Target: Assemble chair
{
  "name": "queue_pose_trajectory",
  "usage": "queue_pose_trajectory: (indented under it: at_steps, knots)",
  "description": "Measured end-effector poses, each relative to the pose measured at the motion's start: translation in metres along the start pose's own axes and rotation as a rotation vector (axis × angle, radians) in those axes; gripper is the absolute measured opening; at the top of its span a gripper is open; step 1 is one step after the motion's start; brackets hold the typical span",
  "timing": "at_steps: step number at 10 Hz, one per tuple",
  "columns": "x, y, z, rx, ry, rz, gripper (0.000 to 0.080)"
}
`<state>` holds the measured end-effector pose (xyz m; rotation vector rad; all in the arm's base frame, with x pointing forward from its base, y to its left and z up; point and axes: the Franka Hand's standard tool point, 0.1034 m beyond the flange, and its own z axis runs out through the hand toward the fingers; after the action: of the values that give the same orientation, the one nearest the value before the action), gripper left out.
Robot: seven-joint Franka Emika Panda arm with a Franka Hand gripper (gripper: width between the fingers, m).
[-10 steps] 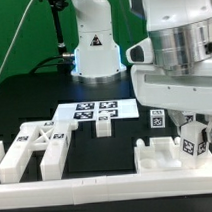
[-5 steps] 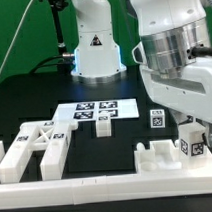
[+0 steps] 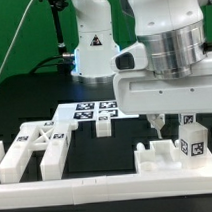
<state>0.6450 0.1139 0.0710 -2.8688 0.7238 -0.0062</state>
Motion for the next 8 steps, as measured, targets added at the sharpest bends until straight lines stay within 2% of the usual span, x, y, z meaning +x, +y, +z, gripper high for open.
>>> queue_pose_trajectory:
  at_steps: [3, 4, 5, 6, 8]
  knots:
    - [0.000, 0.001, 0.001, -0.001, 0.001, -0.181, 0.0648]
    - [0.002, -0.006, 0.001, -0.049, 0.063, -0.491, 0.0648]
    - [-0.003, -0.014, 0.004, -0.070, 0.099, -0.606, 0.0648]
    - [-0.004, -0.013, 0.005, -0.060, 0.089, -0.546, 0.0648]
    - [-0.004, -0.013, 0.005, -0.055, 0.093, -0.455, 0.0388]
